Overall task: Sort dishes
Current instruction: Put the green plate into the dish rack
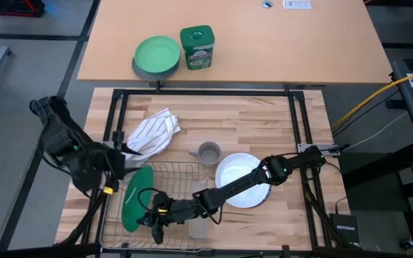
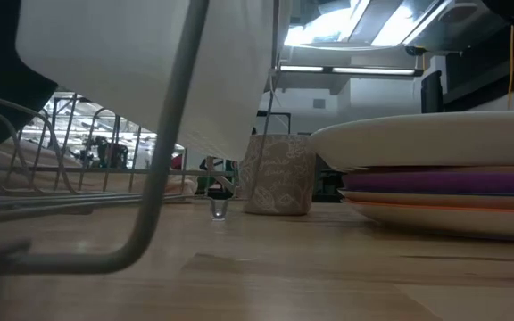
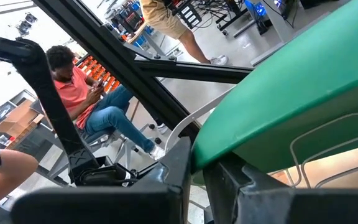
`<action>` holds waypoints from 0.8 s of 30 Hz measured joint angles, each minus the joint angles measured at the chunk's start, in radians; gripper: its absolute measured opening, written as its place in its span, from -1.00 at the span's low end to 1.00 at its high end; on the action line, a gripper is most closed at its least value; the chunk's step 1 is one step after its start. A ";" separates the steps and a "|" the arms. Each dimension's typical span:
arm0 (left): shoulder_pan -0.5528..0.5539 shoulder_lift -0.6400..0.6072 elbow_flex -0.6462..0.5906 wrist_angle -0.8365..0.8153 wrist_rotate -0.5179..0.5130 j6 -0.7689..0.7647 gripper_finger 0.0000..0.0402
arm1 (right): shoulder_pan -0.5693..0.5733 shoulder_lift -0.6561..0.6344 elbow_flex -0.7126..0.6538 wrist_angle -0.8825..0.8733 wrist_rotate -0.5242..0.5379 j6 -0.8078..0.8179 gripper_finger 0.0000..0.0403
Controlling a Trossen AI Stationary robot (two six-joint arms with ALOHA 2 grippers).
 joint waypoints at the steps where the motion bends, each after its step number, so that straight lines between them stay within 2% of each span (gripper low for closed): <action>1: 0.000 0.013 -0.009 0.002 0.001 0.001 -0.03 | 0.000 0.000 0.000 0.000 0.000 0.000 -0.78; 9: 0.001 0.124 -0.040 0.143 0.020 0.127 -0.03 | 0.000 0.000 0.000 0.000 0.000 0.000 -0.78; 13: 0.009 0.173 -0.040 0.208 0.070 0.206 -0.03 | 0.000 0.000 0.000 0.000 0.000 0.000 -0.78; 21: 0.061 0.236 -0.040 0.217 0.115 0.270 -0.03 | 0.000 0.000 0.000 0.000 0.000 0.001 -0.78; 24: 0.076 0.244 -0.040 0.235 0.170 0.310 -0.03 | 0.000 0.000 0.000 0.000 -0.002 0.002 -0.78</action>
